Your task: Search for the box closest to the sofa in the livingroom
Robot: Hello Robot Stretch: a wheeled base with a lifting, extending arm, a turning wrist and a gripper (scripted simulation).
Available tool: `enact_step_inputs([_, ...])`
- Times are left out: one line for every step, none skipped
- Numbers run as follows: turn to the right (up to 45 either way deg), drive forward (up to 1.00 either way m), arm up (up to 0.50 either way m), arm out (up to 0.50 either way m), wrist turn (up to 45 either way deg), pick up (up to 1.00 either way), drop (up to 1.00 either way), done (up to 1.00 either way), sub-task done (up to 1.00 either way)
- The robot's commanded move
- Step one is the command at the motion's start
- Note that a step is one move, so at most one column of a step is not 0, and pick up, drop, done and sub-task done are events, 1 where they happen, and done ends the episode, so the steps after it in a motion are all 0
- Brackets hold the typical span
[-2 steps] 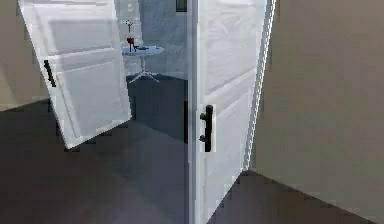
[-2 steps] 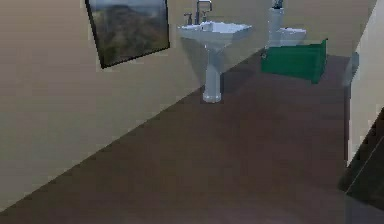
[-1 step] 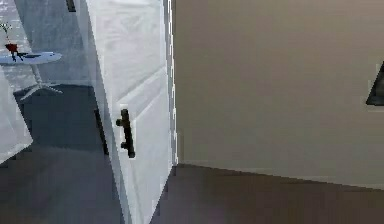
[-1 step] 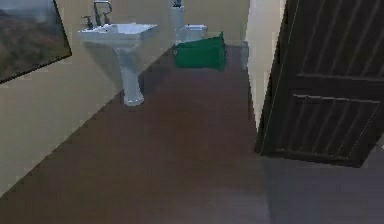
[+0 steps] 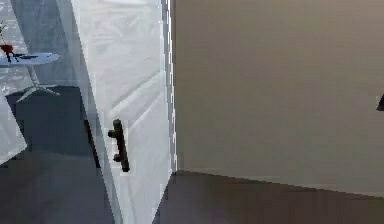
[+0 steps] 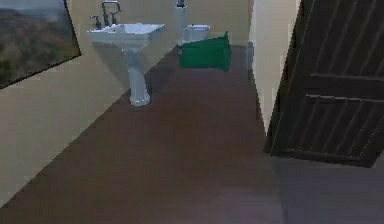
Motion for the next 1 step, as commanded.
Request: enact_step_inputs([-45.0,0.00,0.00,0.00,0.0,0.00,0.00,0.00,0.00])
